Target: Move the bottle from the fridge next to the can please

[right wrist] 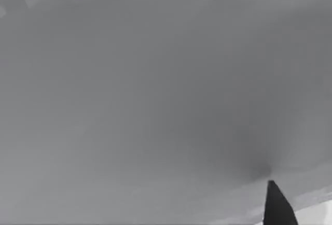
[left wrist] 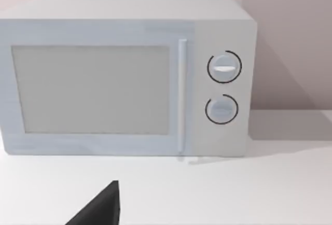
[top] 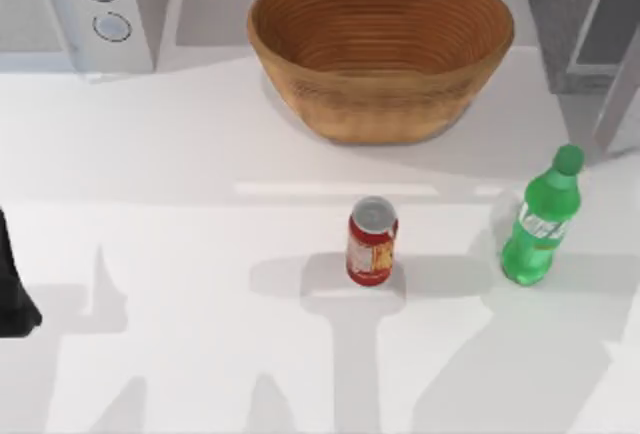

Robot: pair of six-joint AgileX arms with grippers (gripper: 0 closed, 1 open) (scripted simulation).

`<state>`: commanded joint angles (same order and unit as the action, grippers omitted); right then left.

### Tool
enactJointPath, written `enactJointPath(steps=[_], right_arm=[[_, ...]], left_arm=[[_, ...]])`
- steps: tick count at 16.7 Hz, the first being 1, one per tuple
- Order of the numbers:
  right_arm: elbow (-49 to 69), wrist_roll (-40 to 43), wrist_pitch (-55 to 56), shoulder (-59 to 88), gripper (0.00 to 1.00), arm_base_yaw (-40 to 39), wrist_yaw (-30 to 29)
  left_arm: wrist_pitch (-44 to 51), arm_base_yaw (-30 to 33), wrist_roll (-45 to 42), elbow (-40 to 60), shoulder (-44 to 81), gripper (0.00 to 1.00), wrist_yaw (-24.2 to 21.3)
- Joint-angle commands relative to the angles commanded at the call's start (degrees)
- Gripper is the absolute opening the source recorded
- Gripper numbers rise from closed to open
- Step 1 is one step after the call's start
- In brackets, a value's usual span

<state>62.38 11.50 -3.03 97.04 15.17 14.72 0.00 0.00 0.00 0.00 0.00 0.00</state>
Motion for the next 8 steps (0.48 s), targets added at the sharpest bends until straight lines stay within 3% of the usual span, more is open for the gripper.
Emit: enactJointPath(steps=[4, 8], right_arm=[[-4.5, -8.5, 5.0, -3.5, 1.0, -11.4, -10.1], [-5.5, -10.5, 6.1, -4.3, 1.0, -13.7, -12.3]], left_arm=[[0.0, 0.0, 0.0, 0.0, 0.0, 1.0, 0.0], [0.0, 0.0, 0.0, 0.0, 0.0, 1.0, 0.0]])
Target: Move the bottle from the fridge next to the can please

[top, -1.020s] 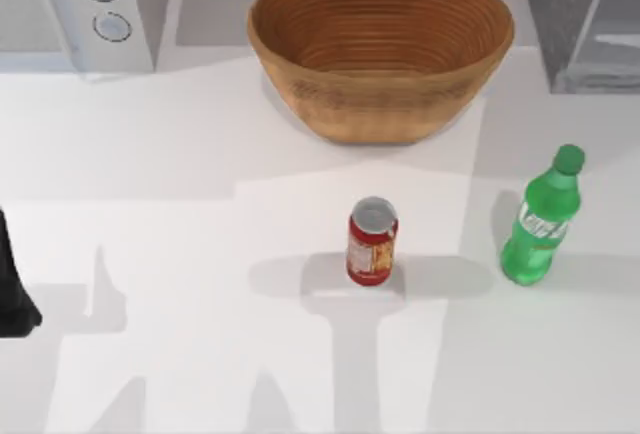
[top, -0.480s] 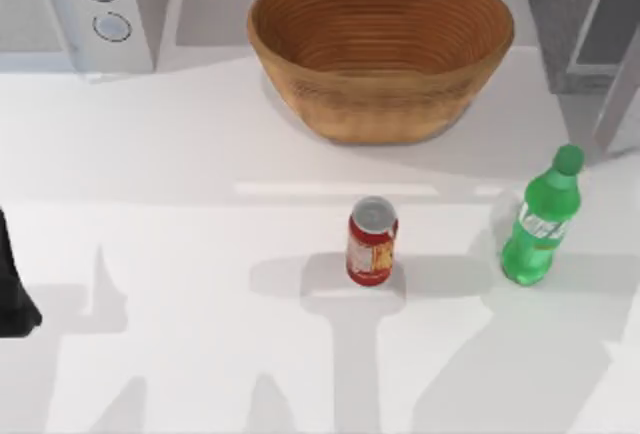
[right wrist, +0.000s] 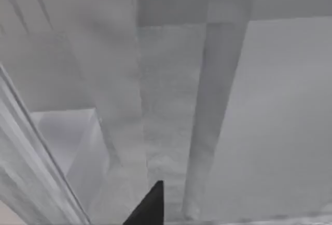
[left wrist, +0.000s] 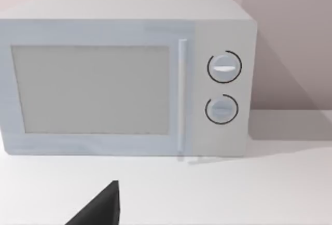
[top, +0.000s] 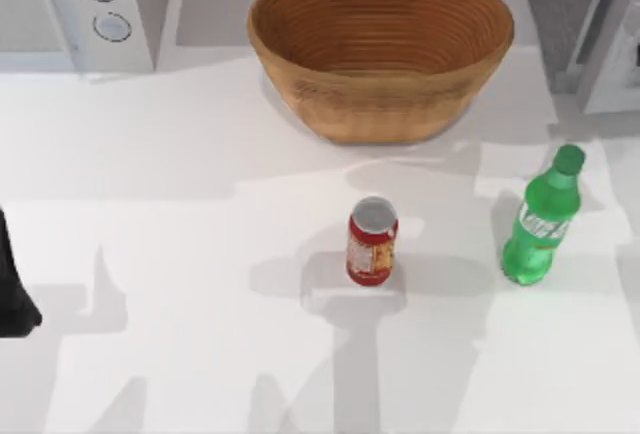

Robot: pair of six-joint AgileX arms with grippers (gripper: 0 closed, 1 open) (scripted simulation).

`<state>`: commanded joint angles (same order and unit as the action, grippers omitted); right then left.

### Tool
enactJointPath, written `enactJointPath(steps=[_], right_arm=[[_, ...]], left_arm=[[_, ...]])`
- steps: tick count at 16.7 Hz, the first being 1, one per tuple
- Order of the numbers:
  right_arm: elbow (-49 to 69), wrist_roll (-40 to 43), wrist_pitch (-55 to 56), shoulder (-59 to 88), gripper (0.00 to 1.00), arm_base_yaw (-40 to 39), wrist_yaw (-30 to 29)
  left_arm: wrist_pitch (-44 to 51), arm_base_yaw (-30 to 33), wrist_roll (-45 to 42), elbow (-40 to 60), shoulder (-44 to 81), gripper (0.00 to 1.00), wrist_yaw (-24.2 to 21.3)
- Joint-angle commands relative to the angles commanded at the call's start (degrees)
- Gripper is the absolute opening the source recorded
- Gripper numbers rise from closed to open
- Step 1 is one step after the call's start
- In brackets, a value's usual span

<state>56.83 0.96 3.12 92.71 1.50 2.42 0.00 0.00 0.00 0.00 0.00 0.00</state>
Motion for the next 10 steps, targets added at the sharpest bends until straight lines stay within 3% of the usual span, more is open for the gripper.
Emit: enactJointPath(steps=[5, 10], right_arm=[[2.0, 0.3, -0.8, 2.5, 1.0, 0.9, -0.4], [14.2, 0.2, -2.9, 11.8, 1.0, 0.8, -0.5]], left_arm=[[0.0, 0.0, 0.0, 0.0, 0.0, 1.0, 0.0], [0.0, 0.0, 0.0, 0.0, 0.0, 1.0, 0.0]])
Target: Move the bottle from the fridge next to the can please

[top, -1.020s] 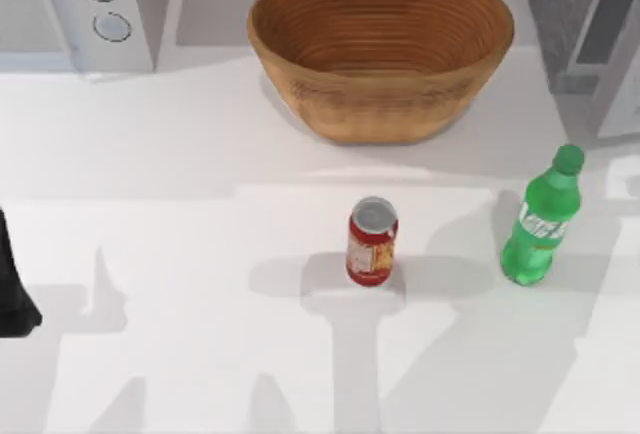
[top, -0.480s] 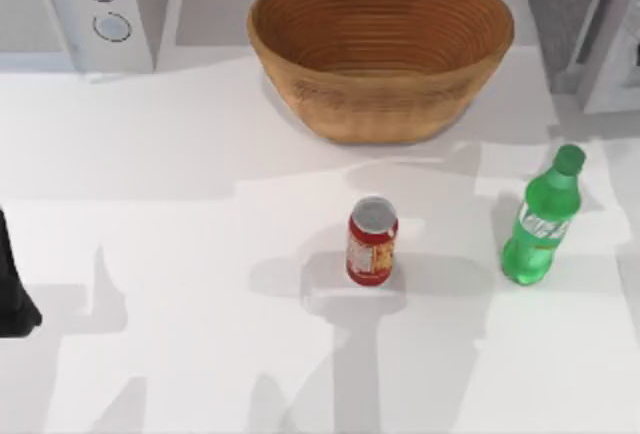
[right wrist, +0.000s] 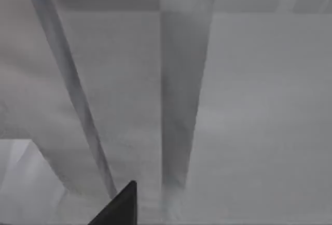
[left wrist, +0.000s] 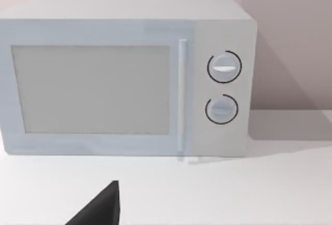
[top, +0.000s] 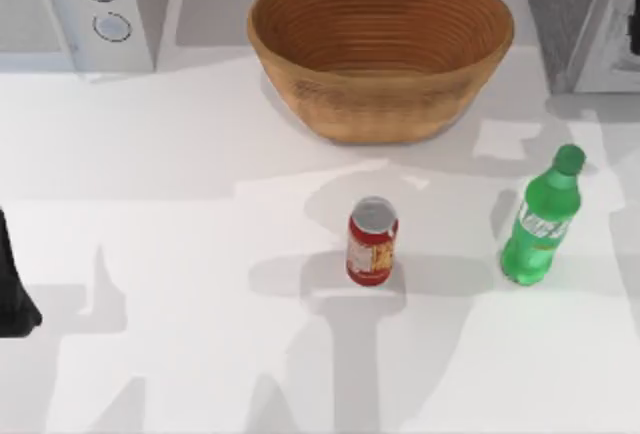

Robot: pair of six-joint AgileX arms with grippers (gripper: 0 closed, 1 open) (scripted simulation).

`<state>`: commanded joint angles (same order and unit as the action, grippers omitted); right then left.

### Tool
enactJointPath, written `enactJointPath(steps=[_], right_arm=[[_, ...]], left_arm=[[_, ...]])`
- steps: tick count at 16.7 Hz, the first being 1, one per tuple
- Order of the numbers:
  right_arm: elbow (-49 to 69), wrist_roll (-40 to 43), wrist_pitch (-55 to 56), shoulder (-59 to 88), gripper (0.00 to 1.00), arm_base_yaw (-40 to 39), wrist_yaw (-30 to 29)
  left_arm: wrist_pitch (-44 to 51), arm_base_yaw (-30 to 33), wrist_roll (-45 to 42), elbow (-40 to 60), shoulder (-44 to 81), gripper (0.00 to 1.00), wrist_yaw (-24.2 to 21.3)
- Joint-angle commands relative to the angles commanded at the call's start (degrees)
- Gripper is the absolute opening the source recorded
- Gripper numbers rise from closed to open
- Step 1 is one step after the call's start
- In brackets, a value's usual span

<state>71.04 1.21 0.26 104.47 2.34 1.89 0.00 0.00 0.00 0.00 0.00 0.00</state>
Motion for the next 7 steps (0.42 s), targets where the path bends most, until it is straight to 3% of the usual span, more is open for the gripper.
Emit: enactJointPath(steps=[7], right_arm=[[11.5, -0.1, -2.6, 9.2, 1.0, 0.0, -0.2]], left_arm=[[0.0, 0.0, 0.0, 0.0, 0.0, 1.0, 0.0]])
